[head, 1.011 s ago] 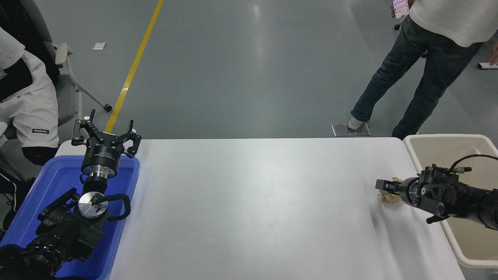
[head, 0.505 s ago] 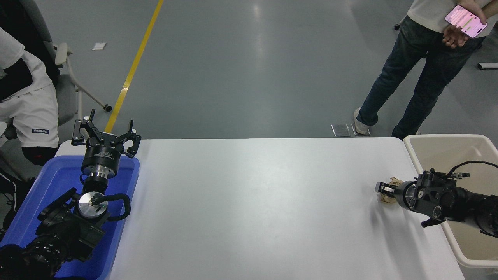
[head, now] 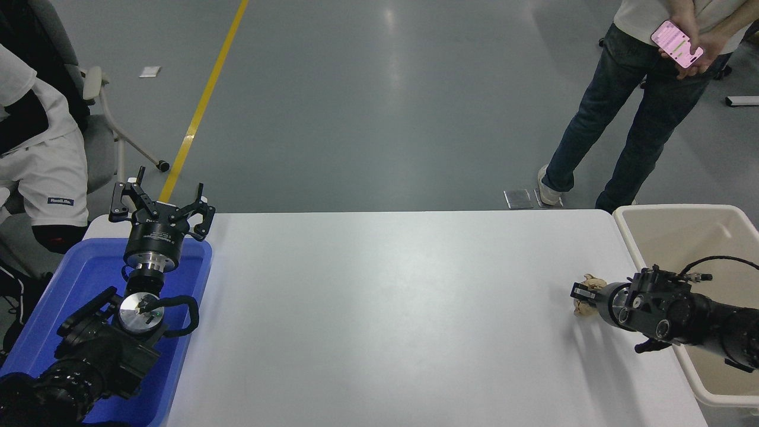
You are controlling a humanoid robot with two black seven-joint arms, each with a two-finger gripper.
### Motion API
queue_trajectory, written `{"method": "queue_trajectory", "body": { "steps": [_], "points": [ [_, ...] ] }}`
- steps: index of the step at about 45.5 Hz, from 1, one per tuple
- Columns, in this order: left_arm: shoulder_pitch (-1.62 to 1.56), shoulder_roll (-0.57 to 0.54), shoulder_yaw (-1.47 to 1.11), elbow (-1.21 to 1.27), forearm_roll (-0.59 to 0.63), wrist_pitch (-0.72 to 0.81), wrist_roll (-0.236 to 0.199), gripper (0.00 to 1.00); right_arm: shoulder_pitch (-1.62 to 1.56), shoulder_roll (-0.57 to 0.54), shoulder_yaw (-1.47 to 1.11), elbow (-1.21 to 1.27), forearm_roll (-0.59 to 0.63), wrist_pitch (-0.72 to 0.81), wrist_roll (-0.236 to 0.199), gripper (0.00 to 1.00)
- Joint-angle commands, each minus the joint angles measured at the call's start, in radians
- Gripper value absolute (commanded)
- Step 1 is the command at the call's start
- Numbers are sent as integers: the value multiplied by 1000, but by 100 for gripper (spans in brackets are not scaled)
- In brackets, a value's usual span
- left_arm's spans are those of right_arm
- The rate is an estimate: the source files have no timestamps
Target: Pick up paper ball place in dustbin
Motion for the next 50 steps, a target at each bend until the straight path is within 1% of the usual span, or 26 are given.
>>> {"method": "queue_trajectory", "body": {
  "steps": [1, 8, 11, 14, 23, 31, 41, 50],
  "points": [
    [0, 0, 0, 0, 0, 0, 0, 99, 24, -30, 18, 49, 7, 13, 0, 0],
    [1, 0, 0, 0, 0, -1, 0, 99, 75, -67, 3, 98, 15, 22, -2, 0],
    [0, 0, 0, 0, 0, 0, 0, 99, 96, -84, -3, 122, 27, 51, -4, 0],
    [0, 0, 0, 0, 0, 0, 0, 99, 122, -109, -14, 136, 34, 103, -4, 0],
    [0, 0, 0, 0, 0, 0, 0, 99, 230, -136, -71, 197, 35, 278, -2, 0],
    [0, 0, 0, 0, 0, 0, 0, 99, 340, -175, -146, 315, 35, 372, 1, 0],
    [0, 0, 0, 2, 0, 0, 0, 99, 490, -190, -238, 437, 35, 450, 3, 0],
    [0, 0, 0, 0, 0, 0, 0, 99, 641, -190, -316, 489, 35, 614, 4, 0]
  ]
}}
